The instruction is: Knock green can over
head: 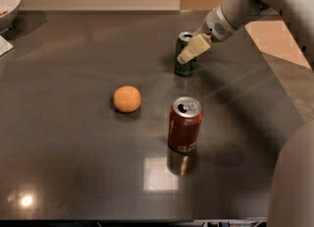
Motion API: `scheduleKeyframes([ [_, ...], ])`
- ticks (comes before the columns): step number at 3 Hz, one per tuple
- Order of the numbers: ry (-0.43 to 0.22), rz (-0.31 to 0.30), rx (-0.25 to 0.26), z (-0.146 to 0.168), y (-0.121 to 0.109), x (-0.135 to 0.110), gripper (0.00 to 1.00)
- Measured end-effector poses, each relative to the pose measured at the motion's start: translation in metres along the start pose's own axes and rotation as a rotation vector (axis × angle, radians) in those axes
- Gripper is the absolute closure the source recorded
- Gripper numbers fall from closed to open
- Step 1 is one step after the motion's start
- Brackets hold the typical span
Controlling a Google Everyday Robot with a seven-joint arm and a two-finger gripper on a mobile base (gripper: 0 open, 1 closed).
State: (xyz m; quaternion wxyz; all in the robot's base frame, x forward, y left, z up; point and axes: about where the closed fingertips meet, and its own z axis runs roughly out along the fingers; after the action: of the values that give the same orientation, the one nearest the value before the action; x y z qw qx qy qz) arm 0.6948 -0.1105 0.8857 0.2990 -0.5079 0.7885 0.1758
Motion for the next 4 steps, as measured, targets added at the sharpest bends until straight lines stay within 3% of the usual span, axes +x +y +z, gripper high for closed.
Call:
scheduleKeyframes([
  [1,-0.017,0.023,0.000,-0.005,0.003,-0.006,0.52],
  [2,0.023,-0.005,0.013,-0.022,0.007,-0.012,0.74],
  [3,0.132,-0.087,0.019,-0.041,0.013,-0.015,0.97],
  [4,0.277,-0.183,-0.006,-0.051,0.024,-0.009,1.00],
])
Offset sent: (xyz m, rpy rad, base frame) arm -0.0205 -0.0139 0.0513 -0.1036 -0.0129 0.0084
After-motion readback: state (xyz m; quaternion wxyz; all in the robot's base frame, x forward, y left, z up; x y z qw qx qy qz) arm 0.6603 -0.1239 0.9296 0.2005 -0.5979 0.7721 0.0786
